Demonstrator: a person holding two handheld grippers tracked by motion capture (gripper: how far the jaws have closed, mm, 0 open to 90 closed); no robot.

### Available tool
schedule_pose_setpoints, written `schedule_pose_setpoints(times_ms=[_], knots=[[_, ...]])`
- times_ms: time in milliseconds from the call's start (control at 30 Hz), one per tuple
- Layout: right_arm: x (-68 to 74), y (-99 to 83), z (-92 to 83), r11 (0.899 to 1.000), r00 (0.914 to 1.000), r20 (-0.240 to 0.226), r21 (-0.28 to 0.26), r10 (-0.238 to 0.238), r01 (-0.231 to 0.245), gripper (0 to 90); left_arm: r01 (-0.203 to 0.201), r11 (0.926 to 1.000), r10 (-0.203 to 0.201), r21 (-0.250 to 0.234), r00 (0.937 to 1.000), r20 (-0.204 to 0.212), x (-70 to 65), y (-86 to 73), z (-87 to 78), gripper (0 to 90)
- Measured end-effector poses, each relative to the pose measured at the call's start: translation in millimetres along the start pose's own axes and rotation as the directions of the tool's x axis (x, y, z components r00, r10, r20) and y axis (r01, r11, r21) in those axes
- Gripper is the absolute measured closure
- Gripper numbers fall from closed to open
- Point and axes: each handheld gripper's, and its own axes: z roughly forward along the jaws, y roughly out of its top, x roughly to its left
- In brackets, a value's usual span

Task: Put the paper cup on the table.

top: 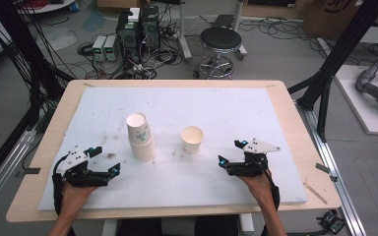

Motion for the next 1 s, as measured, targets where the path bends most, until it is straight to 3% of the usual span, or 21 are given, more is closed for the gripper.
schedule_pose_setpoints(times_ms=[633,1000], knots=[[-4.9,-23.3,0.3,0.999,0.9988,0.023,-0.018,0.042,-0.042,15.1,-0.020,0.9998,0.020,-0.003,0.9997,-0.015,-2.2,-0.3,0.0,1.8],[-3.9,-24.9,-1.3,0.999,0.9988,0.031,-0.031,0.037,-0.036,15.3,-0.029,0.9995,0.029,-0.010,0.9994,-0.020,-3.4,-0.7,-0.9,1.8]])
